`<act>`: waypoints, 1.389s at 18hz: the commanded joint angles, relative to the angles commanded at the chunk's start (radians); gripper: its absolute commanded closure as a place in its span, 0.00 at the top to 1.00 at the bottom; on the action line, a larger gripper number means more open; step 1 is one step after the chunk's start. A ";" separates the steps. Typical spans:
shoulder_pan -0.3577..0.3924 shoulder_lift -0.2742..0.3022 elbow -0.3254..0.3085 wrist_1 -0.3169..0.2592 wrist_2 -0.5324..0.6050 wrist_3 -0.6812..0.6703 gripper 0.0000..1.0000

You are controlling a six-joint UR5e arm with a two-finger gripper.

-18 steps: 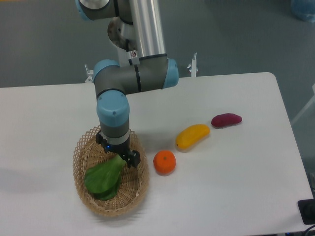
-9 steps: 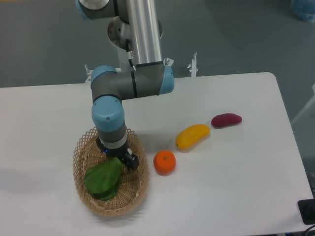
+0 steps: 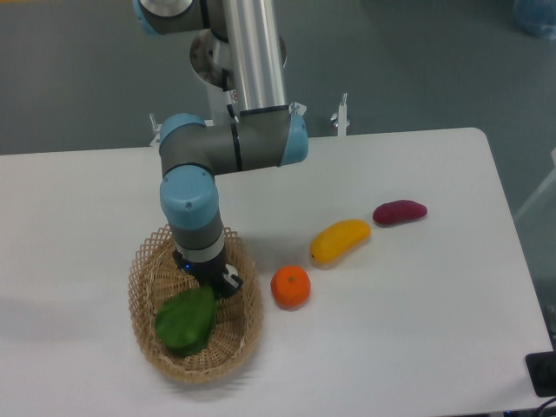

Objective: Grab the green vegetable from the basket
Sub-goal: 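Lift the bok choy out of the basket and carry it beside the tangerine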

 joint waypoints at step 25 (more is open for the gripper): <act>0.462 0.130 0.325 -0.267 -0.196 0.452 0.33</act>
